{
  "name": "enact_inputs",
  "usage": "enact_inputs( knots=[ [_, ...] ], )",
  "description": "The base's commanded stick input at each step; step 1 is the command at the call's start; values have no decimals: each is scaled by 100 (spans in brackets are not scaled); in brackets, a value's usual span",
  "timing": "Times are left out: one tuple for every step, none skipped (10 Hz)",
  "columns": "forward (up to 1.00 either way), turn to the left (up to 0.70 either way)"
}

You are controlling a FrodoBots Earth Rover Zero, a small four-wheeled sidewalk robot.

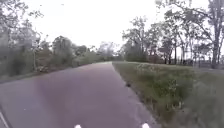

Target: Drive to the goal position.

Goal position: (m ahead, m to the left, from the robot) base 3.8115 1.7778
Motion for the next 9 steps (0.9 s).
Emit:
enact_inputs(
  knots=[
    [100, 0],
    [100, 0],
    [100, 0],
    [100, 0],
    [100, 0],
    [100, 0],
    [100, 0],
    [100, 0],
    [100, 0]
  ],
)
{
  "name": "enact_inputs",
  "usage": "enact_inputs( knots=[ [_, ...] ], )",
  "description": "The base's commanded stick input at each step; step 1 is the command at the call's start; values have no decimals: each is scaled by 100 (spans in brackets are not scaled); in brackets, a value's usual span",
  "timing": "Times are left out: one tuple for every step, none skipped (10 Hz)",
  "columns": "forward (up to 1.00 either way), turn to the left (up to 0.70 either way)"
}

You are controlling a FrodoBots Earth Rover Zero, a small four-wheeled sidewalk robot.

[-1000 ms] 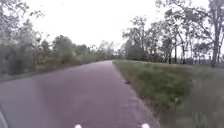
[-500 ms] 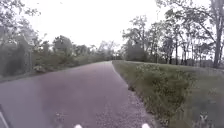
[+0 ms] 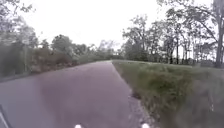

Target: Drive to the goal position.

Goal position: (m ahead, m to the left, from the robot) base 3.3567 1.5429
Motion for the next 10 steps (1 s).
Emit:
enact_inputs(
  knots=[
    [100, 0],
    [100, 0],
    [100, 0],
    [100, 0],
    [100, 0],
    [100, 0],
    [100, 0],
    [100, 0],
    [100, 0],
    [100, 0]
  ],
)
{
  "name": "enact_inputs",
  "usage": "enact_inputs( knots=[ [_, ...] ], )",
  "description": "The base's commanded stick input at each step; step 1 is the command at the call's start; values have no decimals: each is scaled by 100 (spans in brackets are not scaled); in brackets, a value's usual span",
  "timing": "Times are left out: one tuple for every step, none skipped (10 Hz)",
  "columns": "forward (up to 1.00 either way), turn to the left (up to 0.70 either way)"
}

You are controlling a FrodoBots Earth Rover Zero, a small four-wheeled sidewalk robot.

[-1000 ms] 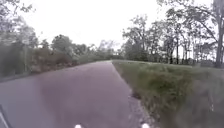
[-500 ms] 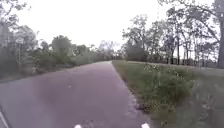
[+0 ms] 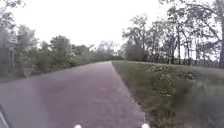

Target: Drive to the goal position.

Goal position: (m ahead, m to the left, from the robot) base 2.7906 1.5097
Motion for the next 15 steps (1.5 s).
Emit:
enact_inputs(
  knots=[
    [100, 0],
    [100, 0],
    [100, 0],
    [100, 0],
    [100, 0],
    [100, 0],
    [100, 0],
    [100, 0],
    [100, 0],
    [100, 0],
    [100, 0],
    [100, 0],
    [100, 0],
    [100, 0],
    [100, 0]
  ],
)
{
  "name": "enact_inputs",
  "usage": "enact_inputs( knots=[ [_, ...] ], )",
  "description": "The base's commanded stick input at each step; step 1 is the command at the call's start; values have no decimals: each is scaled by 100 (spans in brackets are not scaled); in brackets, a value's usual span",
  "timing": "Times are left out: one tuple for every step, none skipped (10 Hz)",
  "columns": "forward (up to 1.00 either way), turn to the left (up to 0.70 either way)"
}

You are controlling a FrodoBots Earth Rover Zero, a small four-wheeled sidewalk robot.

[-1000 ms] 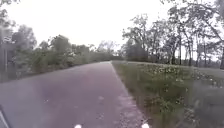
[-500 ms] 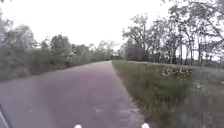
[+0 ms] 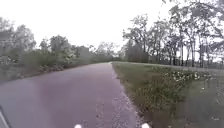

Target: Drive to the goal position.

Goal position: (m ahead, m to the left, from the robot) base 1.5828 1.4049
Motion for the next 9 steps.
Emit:
enact_inputs(
  knots=[
    [100, 0],
    [100, 0],
    [100, 0],
    [100, 0],
    [100, 0],
    [100, 7],
    [100, 40],
    [100, 40],
    [100, 39]
  ],
)
